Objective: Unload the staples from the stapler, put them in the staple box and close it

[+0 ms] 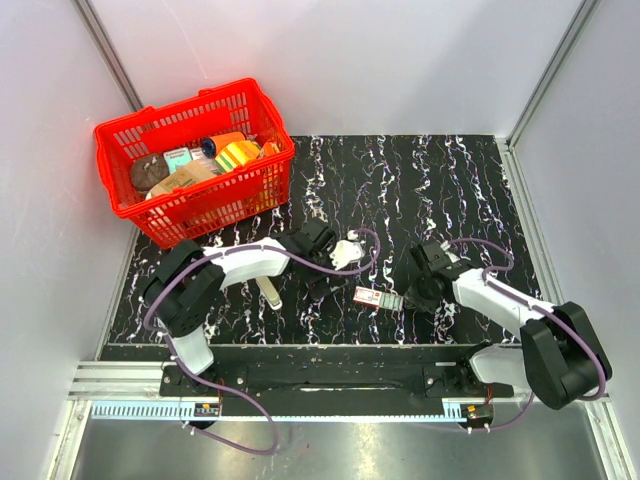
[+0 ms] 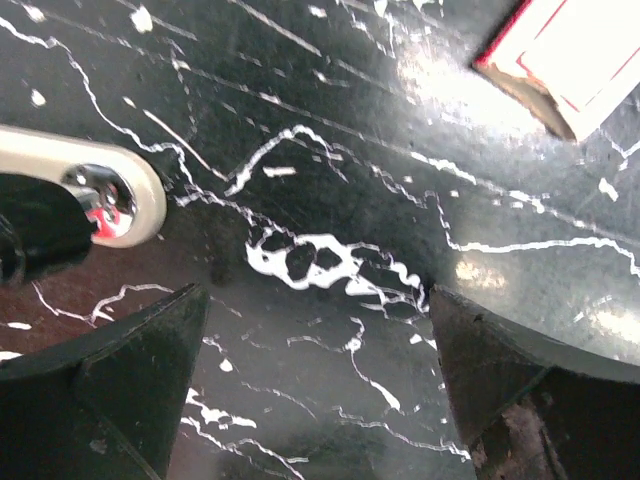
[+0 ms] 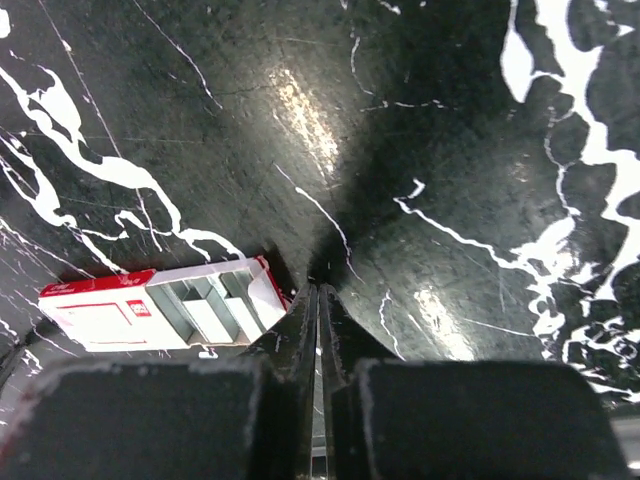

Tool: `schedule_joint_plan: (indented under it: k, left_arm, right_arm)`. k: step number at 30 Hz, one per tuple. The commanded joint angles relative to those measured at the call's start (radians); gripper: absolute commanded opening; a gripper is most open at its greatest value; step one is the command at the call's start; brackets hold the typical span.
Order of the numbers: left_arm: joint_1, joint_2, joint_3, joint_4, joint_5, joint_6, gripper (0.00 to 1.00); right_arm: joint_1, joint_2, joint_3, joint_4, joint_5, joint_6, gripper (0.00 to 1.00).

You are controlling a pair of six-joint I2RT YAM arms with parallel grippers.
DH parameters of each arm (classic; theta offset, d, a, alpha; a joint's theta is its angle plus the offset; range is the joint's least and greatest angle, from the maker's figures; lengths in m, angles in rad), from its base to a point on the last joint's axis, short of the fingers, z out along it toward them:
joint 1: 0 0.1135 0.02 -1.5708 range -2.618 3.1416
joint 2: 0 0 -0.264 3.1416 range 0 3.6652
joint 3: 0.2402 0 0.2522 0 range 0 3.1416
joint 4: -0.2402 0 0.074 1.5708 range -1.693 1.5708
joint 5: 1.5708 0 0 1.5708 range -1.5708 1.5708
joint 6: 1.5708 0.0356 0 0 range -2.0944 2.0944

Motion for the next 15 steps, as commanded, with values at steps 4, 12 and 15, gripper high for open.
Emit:
schedule_joint_plan:
  k: [4, 12, 15]
  left_arm:
    - [-0.022, 0.062, 0.072, 0.070, -0.012, 0.000, 0.96]
    - [-0.056, 0.111, 0.094, 0.087, 0.014, -0.021, 0.95]
    - [-0.076, 0.121, 0.100, 0.087, 0.012, -0.021, 0.95]
  right_arm:
    - [-0.006, 0.078, 0.000, 0.094, -0.068, -0.015, 0.04]
    - [-0.006, 0.115, 0.012, 0.132, -0.103, -0.011, 0.03]
    - [-0.006, 0.129, 0.006, 0.154, -0.121, -0.008, 0.03]
